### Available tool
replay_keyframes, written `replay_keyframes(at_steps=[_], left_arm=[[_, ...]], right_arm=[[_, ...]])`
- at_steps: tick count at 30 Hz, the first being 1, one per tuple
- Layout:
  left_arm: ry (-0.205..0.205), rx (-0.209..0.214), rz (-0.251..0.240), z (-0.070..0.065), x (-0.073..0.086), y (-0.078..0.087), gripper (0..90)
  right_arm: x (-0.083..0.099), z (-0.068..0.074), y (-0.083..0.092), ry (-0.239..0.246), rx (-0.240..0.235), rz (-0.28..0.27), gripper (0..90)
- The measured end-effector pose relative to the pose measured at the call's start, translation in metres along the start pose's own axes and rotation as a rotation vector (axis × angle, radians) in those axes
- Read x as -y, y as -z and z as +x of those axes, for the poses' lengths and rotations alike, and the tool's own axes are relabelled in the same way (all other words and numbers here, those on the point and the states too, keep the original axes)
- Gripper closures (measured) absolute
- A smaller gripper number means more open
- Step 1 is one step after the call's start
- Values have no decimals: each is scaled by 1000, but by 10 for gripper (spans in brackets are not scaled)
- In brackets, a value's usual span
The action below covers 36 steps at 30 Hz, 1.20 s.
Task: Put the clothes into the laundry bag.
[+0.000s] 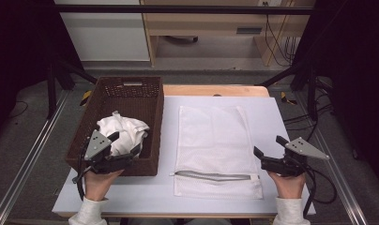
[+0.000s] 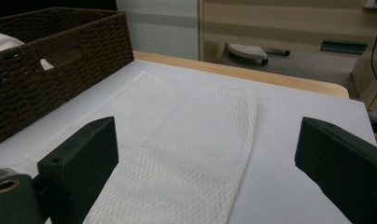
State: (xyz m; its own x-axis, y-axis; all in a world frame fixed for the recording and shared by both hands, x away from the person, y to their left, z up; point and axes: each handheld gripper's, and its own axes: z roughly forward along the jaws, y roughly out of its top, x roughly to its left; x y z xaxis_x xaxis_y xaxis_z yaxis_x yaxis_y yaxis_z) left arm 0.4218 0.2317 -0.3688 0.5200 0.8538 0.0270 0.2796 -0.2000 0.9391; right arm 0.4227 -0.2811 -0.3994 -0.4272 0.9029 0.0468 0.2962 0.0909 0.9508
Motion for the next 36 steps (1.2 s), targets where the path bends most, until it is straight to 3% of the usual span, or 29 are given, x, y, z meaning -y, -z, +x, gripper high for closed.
replay_keyframes(at_steps=[15,22,23,26,27,28,29,34,36], left_arm=[[-36,49,-11,-32,1,-11,226],[-47,89,-18,-50,1,-15,292],[-47,95,-18,-55,2,-16,335],[-72,145,-21,-72,4,-19,406],[-72,145,-21,-72,4,-19,432],[-86,183,-20,-81,6,-22,454],[-86,183,-20,-81,6,-22,478],[-104,261,43,-102,18,-38,558],[-109,290,71,-108,24,-45,632]], right_arm=[[-3,13,-3,23,-7,2,82],[-3,24,-9,41,-28,20,89],[-3,28,-11,53,-39,25,91],[-2,35,-15,65,-55,47,107],[-1,36,-16,69,-59,49,112],[0,37,-17,66,-64,55,115],[1,39,-18,66,-70,61,120],[5,45,-24,77,-85,94,141],[8,50,-28,91,-100,115,158]])
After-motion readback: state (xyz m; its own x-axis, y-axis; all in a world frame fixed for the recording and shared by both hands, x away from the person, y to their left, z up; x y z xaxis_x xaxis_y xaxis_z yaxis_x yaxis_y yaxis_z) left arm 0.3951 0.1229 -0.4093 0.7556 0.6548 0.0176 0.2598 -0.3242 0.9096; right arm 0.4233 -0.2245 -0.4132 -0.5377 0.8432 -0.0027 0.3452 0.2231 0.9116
